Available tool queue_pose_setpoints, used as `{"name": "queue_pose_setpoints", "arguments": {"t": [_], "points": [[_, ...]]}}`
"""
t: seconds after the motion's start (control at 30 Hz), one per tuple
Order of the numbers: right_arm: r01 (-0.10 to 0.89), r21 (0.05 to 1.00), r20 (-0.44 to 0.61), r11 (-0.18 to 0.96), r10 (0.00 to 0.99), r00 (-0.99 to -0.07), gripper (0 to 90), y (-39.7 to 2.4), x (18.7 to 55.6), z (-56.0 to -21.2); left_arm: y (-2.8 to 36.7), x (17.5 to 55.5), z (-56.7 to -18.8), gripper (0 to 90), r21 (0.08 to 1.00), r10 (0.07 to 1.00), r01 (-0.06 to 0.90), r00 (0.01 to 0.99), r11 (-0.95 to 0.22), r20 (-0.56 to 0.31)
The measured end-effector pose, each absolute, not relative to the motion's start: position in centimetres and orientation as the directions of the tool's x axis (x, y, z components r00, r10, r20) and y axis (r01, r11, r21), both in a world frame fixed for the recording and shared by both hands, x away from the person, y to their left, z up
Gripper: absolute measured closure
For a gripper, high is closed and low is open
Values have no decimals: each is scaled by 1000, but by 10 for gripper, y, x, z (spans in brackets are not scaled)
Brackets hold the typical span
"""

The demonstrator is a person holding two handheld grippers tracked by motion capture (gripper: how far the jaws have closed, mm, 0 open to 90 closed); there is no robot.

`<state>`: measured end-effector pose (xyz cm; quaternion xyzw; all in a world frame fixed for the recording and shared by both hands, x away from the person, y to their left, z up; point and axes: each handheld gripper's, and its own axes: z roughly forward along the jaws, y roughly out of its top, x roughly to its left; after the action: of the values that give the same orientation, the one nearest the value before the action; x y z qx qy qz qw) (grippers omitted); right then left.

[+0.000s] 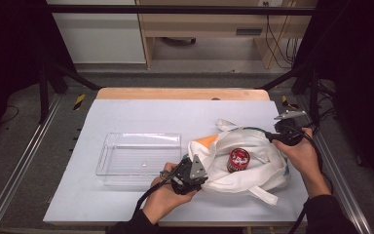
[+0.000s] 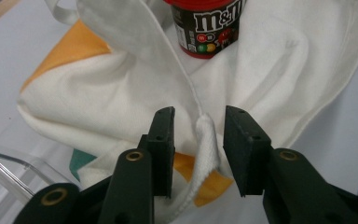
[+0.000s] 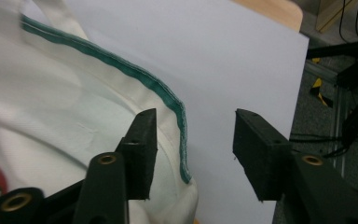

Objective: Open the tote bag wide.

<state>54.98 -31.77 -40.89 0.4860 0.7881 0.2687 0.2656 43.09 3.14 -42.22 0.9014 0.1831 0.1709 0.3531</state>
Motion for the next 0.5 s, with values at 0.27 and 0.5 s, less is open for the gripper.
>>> {"name": "queue_pose_setpoints", "arguments": {"t": [0.27, 0.5], "points": [[552, 733, -150, 397, 886, -439, 367, -312, 515, -389, 24, 442, -401, 480, 723, 476, 187, 853, -665, 216], [482, 764, -133, 428, 836, -532, 267, -297, 468, -373, 18, 465, -380, 421, 729, 494, 199, 842, -655, 215]]}}
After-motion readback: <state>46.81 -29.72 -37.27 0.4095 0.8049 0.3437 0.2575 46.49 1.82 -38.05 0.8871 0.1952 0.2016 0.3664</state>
